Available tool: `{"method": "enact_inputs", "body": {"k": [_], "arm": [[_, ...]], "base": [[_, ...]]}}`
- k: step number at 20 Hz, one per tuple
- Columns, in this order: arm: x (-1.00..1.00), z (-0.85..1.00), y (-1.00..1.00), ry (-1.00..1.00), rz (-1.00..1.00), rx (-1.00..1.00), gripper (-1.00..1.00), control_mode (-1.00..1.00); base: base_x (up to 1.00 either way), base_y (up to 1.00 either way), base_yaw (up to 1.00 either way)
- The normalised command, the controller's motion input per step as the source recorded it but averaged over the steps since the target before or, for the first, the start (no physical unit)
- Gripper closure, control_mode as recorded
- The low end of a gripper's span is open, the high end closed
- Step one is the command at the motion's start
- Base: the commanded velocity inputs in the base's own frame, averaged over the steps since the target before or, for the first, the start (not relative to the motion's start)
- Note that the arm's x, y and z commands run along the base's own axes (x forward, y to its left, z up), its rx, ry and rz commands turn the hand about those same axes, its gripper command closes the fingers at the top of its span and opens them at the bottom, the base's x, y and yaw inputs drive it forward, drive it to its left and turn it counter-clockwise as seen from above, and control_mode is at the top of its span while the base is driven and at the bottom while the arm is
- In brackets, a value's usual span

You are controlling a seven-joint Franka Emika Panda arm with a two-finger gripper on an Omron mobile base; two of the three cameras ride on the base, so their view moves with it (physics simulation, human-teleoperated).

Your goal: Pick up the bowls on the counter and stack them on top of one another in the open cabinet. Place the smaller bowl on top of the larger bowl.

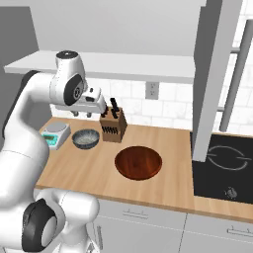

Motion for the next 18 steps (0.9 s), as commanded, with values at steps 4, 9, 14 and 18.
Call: {"method": "enact_inputs", "body": {"k": [4,9,14,18], "arm": [[-0.33,-0.07,0.00,0.00,0.00,0.07,-1.00,-1.00],[-0.68,-0.39,0.05,0.00,-0.11,0.16,-1.00,-1.00],[-0.28,-0.61,0.25,0.01,-0.35,0.01,-1.00,-1.00],[-0.05,-0.54,0.25,0.00,-0.39,0.00,-1.00,-1.00]], "base": [[0.00,0.00,0.00],[0.00,0.00,0.00],[0.00,0.00,0.00],[0.00,0.00,0.00]]}}
